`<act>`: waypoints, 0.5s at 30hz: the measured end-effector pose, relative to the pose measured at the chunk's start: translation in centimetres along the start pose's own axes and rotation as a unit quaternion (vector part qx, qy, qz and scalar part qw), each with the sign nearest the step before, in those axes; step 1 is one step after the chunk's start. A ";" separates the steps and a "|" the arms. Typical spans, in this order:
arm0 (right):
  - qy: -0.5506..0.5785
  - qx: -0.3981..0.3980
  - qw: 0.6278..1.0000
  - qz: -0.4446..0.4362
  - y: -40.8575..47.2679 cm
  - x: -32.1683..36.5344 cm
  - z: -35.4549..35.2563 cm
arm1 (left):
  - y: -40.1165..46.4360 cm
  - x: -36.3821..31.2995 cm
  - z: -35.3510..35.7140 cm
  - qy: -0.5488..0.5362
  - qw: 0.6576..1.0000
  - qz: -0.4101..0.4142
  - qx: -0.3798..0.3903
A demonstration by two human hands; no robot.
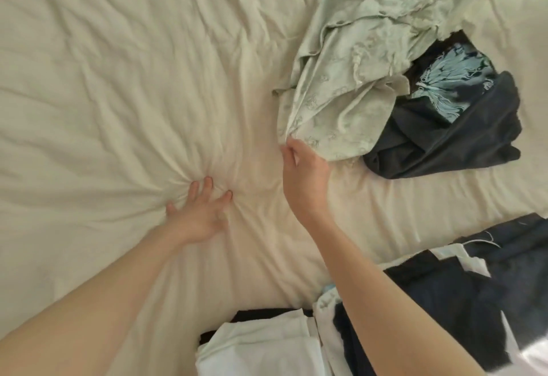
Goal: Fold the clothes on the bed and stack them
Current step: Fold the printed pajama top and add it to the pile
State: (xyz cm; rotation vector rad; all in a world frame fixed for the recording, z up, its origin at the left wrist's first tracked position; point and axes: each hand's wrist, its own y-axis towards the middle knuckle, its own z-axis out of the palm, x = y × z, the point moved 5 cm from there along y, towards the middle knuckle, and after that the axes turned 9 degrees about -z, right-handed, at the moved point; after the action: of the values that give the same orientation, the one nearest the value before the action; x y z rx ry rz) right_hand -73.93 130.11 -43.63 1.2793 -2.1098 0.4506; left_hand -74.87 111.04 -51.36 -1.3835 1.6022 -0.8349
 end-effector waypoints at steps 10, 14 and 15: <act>0.113 0.194 0.969 -0.099 -17.4 11.8 -0.1 | -12.2 2.0 -2.7 -0.513 0.853 0.013 0.093; 0.176 0.253 0.951 0.035 -21.7 15.1 -0.8 | -19.4 8.6 -1.6 -0.473 0.875 0.081 -0.055; 0.200 0.220 0.950 0.094 -22.3 15.6 -1.2 | -21.4 10.5 -1.4 -0.462 0.879 0.106 -0.059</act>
State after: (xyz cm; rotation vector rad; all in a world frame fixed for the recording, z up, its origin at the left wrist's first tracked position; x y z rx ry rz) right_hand -59.09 109.82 -32.99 1.0964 -1.8407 1.2134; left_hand -67.48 97.08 -33.51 -1.3444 1.0056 0.0994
